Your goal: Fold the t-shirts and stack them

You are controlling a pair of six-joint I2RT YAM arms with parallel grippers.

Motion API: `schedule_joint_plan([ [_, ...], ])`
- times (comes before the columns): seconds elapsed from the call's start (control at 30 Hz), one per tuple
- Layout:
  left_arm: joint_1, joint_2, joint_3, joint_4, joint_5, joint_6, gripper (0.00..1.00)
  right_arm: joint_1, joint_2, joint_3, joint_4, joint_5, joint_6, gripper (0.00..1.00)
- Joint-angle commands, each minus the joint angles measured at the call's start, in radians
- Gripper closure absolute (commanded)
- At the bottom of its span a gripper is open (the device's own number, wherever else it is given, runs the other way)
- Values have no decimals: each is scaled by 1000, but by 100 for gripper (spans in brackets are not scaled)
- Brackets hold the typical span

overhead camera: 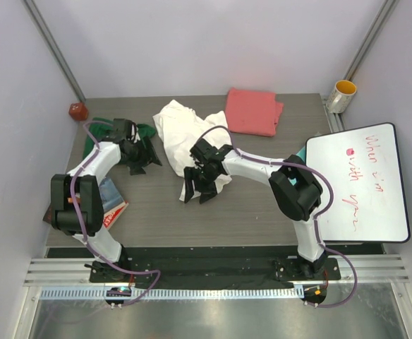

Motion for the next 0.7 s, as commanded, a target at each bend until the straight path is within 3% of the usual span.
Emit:
schedule_joint_plan([
  [0.0, 9, -53, -13, 41, -5, 21, 28, 6, 9, 56, 38, 58, 44, 35],
  [0.4, 9, -75, -47, 42, 8, 15, 28, 11, 69, 70, 21, 70, 60, 37],
  [0.47, 8, -82, -53, 43, 14, 13, 28, 9, 78, 73, 15, 70, 58, 54],
  [0.5, 9, -84, -55, 40, 15, 13, 28, 9, 80, 76, 9, 72, 60, 75],
  [0.6, 9, -93, -64, 38, 17, 12, 28, 9, 77, 84, 1, 87, 58, 99],
  [0.67, 9, -95, -67, 38, 18, 12, 28, 9, 77, 94, -9, 95, 50, 99],
])
